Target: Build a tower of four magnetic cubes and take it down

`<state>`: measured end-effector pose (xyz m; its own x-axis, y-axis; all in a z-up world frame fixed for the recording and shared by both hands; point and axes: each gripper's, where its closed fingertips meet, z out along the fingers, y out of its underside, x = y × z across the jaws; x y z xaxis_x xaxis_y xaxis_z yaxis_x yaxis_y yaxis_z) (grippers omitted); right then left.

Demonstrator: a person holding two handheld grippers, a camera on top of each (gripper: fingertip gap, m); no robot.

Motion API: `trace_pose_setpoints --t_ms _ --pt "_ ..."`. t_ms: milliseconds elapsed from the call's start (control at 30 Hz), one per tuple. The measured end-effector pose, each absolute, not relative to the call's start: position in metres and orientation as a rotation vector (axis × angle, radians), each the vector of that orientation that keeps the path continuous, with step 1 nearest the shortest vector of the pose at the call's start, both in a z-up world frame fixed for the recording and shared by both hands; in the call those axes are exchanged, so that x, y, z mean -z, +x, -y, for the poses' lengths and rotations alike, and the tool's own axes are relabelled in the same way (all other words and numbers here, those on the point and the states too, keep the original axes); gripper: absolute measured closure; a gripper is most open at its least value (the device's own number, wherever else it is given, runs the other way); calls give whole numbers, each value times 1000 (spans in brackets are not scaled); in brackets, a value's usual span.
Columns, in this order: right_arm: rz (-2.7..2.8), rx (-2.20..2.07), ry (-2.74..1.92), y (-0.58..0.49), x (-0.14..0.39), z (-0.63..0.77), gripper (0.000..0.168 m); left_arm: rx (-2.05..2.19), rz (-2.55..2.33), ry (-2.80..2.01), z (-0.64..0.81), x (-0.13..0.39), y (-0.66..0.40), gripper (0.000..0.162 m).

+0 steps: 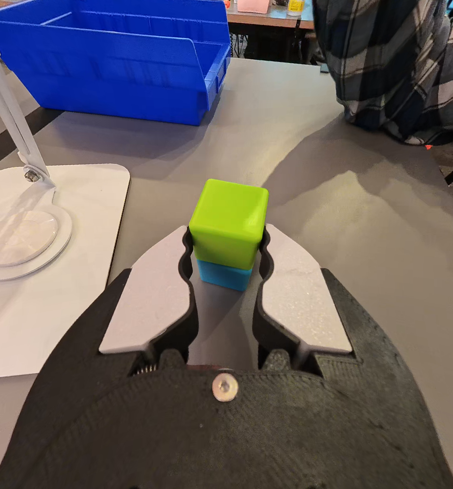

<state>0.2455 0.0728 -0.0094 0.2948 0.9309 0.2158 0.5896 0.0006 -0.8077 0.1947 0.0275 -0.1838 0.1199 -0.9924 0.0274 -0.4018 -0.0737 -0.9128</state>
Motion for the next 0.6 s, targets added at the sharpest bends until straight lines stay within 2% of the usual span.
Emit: trace_pose_setpoints --t_ms 100,233,367,600 --pt "1171 -326 -1739 307 -16 -111 119 935 -1395 -1600 -27 184 195 113" --pt "882 -139 -1864 395 -17 -162 119 933 -1395 -1600 -27 184 195 113" --pt "648 -50 -2008 463 15 -208 119 935 -1395 -1600 -27 184 195 113" --pt "433 36 -2191 522 93 -261 119 935 -1395 -1601 -27 184 194 113"
